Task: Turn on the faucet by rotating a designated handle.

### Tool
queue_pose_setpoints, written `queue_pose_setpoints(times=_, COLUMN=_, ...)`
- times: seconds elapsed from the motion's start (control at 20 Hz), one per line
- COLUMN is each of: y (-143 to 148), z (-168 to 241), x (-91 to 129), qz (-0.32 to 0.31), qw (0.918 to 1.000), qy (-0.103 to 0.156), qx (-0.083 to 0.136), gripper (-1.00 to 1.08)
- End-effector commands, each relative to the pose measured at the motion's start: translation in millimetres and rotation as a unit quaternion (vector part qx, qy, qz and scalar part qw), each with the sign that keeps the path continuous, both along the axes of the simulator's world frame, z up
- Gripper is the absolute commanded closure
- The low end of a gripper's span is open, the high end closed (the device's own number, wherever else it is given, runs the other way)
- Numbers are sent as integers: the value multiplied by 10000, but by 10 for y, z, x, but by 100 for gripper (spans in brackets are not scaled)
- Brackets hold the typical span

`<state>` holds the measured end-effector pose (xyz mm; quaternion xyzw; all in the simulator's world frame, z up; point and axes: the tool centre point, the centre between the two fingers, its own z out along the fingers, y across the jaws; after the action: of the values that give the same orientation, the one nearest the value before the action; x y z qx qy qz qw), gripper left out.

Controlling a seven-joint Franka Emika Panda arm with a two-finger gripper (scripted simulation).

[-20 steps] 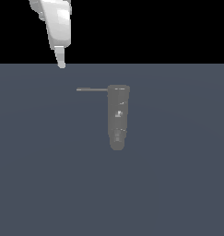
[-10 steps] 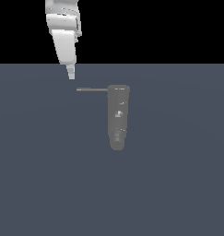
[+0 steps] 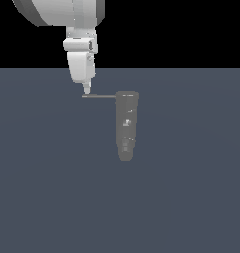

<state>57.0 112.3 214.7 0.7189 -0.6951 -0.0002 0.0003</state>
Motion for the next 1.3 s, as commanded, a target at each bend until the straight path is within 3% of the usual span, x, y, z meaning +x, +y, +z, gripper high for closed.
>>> queue_pose_setpoints(times=0.0, y=-46, z=-60, x=85, qz=-191, qw=9998, qy=-3, qx=-5, gripper=108)
queue_pose_setpoints(times=0.75, y=-119, z=-137, x=196, qz=-452, qw=9990, qy=-3, qx=0, gripper=108)
queue_pose_setpoints(times=1.25, y=-112, z=-138, x=-82, qz=-452, qw=9990, qy=-3, qx=0, gripper=108)
